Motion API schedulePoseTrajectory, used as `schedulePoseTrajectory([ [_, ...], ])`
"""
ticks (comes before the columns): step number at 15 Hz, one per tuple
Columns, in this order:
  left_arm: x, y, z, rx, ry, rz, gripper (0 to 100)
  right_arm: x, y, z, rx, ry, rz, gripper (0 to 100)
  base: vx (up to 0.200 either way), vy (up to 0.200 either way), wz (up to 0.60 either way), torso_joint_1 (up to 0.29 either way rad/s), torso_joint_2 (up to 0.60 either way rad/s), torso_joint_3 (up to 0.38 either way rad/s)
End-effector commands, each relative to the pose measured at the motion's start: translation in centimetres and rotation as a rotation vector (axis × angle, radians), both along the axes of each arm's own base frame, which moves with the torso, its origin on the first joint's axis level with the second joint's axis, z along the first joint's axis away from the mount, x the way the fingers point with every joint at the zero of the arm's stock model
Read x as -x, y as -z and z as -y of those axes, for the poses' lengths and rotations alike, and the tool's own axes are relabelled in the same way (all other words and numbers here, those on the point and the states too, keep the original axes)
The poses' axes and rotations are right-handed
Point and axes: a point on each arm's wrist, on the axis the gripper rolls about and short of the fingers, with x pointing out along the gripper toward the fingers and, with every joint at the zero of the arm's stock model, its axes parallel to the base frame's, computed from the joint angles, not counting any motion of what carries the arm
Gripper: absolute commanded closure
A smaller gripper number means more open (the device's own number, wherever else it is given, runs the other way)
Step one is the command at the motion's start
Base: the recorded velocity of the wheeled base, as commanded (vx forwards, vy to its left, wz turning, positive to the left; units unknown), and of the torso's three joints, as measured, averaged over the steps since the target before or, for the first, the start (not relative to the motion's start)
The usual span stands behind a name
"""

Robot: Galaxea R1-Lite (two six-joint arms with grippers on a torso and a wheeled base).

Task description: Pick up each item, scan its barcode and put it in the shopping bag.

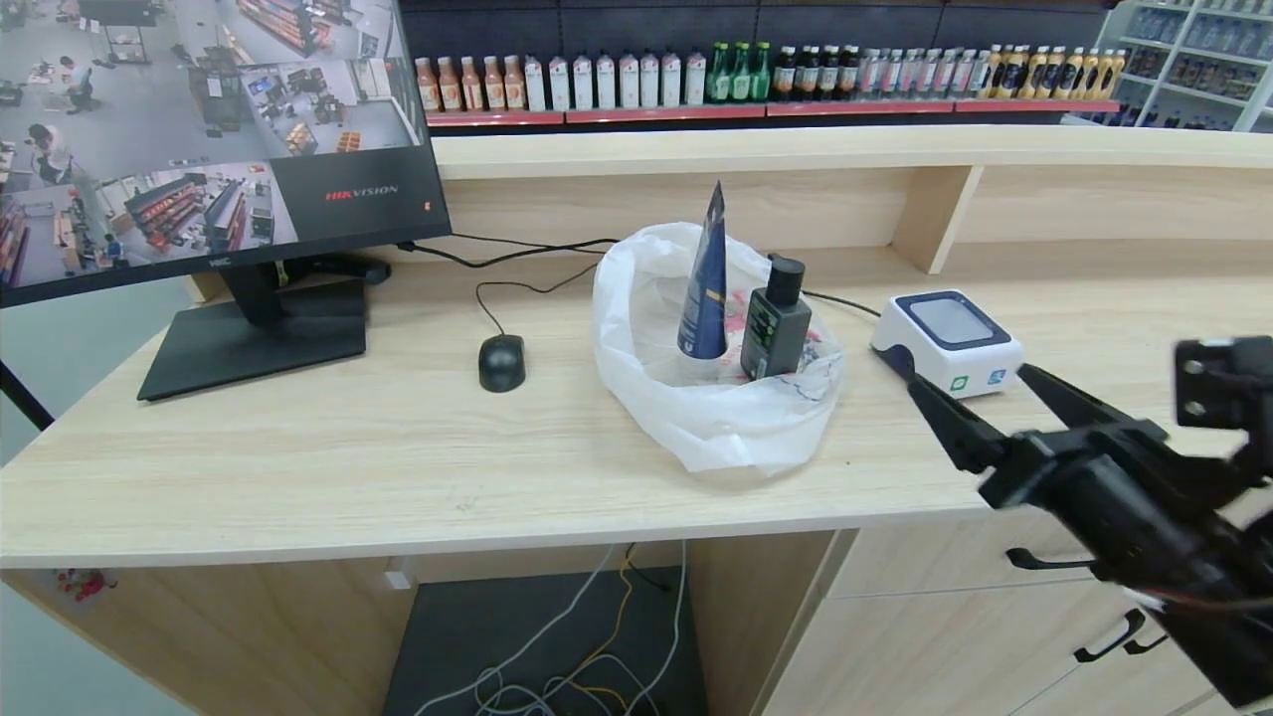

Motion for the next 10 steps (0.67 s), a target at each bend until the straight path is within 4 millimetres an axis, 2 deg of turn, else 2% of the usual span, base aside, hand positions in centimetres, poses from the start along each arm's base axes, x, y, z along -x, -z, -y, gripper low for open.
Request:
schedulePoseTrajectory([
  [1, 0.0, 0.0, 0.0, -0.001, -0.001, 0.000, 0, 8.2, -1.2, 3.9, -0.054, 0.001, 0.107, 0, 0.000, 0.000, 0.00, 0.000, 0.00, 0.000],
  [2, 0.0, 0.0, 0.0, -0.001, -0.001, 0.000, 0, 9.0, -1.2, 4.3, -0.049, 0.002, 0.106, 0, 0.000, 0.000, 0.00, 0.000, 0.00, 0.000],
  [4, 0.0, 0.0, 0.0, -0.001, -0.001, 0.000, 0, 13.0, -0.1, 6.2, 0.040, -0.019, 0.066, 0, 0.000, 0.000, 0.00, 0.000, 0.00, 0.000],
  [6, 0.0, 0.0, 0.0, -0.001, -0.001, 0.000, 0, 15.9, 0.6, 7.2, 0.142, -0.167, 0.073, 0, 0.000, 0.000, 0.00, 0.000, 0.00, 0.000],
  [8, 0.0, 0.0, 0.0, -0.001, -0.001, 0.000, 0, 18.5, 2.4, 8.5, 0.219, -0.227, 0.000, 0, 0.000, 0.000, 0.00, 0.000, 0.00, 0.000],
  [9, 0.0, 0.0, 0.0, -0.001, -0.001, 0.000, 0, 19.9, 4.3, 9.2, 0.282, -0.254, -0.051, 0, 0.000, 0.000, 0.00, 0.000, 0.00, 0.000],
  [10, 0.0, 0.0, 0.0, -0.002, -0.001, 0.000, 0, 20.3, 5.1, 9.4, 0.296, -0.262, -0.072, 0, 0.000, 0.000, 0.00, 0.000, 0.00, 0.000],
])
